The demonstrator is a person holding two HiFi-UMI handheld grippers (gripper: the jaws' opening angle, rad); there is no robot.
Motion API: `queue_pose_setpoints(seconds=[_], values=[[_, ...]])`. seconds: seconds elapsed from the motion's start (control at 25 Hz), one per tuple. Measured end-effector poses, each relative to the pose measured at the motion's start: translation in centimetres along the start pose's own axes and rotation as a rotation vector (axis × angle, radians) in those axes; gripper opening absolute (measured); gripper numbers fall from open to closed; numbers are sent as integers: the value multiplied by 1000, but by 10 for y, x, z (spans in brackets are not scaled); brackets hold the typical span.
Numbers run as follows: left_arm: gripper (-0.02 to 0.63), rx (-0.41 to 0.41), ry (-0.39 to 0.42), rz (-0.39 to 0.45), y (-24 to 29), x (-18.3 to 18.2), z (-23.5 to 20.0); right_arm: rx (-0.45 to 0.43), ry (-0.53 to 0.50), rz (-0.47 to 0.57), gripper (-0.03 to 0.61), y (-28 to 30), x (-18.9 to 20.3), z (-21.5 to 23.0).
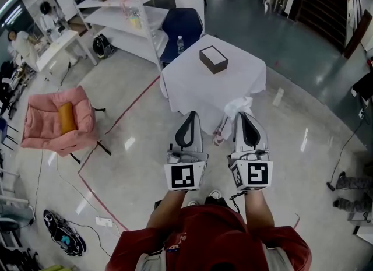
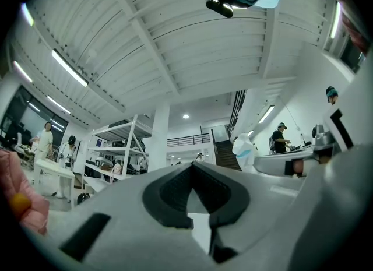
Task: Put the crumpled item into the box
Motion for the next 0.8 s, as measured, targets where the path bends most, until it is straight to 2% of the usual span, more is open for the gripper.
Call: queue_pose_setpoints(seconds=[0.16, 0.32, 0.68, 0.8], values=[[3, 10, -11, 3, 10, 0, 16, 0, -13, -1, 3, -3, -1, 15], [3, 30, 21, -36, 20, 8, 32, 2, -3, 0, 3, -8, 0, 35], [3, 32, 50, -44, 37, 13, 62, -4, 15, -6, 3, -11, 6, 67], [3, 16, 29, -37, 43, 14, 64, -11, 25, -9, 3, -8, 9, 71]])
Point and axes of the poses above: the fingertips, and each gripper's own axes: y forward along the fingers, z to its right, x out of its underside, the point moved 6 cm from there along -y, backward along the fingers, and after that the axes turned 6 degrees about -z, right-handed, at the moved point
